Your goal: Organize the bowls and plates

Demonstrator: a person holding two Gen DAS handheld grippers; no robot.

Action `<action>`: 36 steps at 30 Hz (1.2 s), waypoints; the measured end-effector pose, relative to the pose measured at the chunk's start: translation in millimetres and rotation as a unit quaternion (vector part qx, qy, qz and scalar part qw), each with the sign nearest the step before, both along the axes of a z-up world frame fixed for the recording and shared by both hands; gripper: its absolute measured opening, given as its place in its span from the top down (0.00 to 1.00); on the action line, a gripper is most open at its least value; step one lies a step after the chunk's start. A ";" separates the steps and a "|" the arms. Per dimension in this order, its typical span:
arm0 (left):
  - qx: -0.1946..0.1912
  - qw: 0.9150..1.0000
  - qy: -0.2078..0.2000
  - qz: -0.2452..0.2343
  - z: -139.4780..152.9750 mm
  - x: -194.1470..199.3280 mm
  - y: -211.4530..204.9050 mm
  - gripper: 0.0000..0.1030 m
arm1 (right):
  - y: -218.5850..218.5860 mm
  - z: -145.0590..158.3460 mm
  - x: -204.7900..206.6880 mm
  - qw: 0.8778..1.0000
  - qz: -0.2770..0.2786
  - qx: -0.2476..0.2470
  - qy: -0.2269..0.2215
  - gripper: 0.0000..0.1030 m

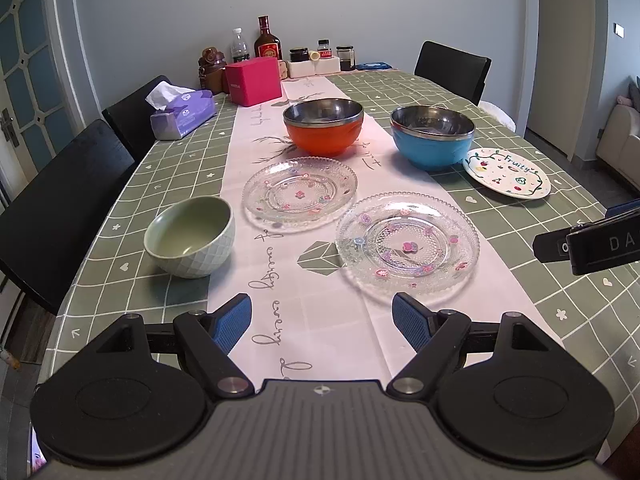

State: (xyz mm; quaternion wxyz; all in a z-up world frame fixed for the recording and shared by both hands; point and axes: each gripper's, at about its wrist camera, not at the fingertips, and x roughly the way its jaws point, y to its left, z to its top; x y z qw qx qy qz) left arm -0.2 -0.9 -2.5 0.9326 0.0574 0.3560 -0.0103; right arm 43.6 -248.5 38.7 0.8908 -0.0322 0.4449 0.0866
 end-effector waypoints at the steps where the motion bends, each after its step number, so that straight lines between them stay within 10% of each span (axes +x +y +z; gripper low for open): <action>1: 0.000 1.000 0.000 0.000 0.1 -0.1 -0.2 0.09 | 0.7 0.1 0.0 1.000 0.001 -0.001 0.000 0.02; 36: 0.003 1.000 0.004 -0.004 -1.5 -0.7 -1.7 0.09 | 4.3 -4.0 -0.6 1.000 0.012 -0.007 0.001 0.02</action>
